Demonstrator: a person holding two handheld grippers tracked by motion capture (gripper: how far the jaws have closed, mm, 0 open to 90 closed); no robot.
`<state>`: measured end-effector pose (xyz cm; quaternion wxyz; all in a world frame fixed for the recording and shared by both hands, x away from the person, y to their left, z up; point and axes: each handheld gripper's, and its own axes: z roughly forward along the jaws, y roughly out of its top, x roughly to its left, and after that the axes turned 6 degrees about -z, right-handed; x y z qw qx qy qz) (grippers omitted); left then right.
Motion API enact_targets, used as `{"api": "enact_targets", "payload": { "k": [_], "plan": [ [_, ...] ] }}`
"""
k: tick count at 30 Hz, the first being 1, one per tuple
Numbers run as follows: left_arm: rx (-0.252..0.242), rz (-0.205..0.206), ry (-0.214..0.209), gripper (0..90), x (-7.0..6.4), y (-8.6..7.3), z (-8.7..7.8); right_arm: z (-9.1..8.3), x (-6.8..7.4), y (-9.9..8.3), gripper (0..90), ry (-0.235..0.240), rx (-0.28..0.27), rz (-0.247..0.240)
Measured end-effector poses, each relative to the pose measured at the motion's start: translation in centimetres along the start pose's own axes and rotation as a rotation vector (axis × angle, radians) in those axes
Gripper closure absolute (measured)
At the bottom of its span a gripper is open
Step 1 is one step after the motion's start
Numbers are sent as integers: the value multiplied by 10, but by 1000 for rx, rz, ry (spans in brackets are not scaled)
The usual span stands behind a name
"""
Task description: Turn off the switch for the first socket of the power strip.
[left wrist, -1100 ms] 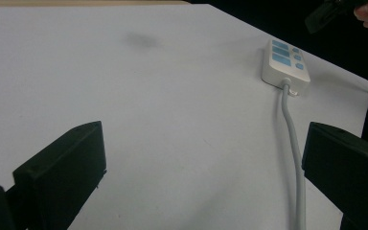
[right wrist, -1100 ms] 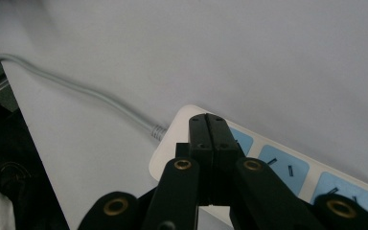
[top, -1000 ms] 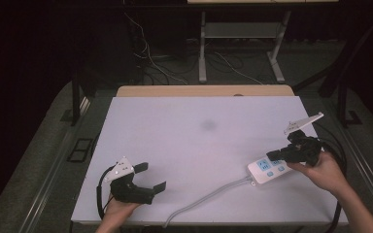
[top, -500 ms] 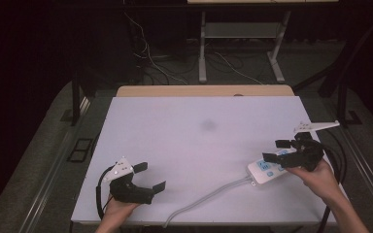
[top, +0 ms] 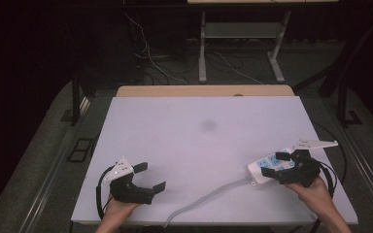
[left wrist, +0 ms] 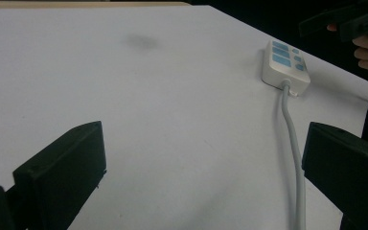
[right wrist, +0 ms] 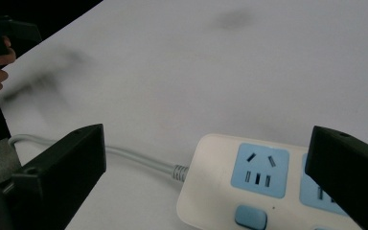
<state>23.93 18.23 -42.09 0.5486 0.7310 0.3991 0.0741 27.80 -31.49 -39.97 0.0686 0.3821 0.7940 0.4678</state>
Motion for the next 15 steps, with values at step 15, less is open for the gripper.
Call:
{"api": "enact_targets", "payload": {
  "k": [15],
  "plan": [
    [1,2,1,0,0,0,0,6,10,-30,2,-6,-21,-6]
  ]
}}
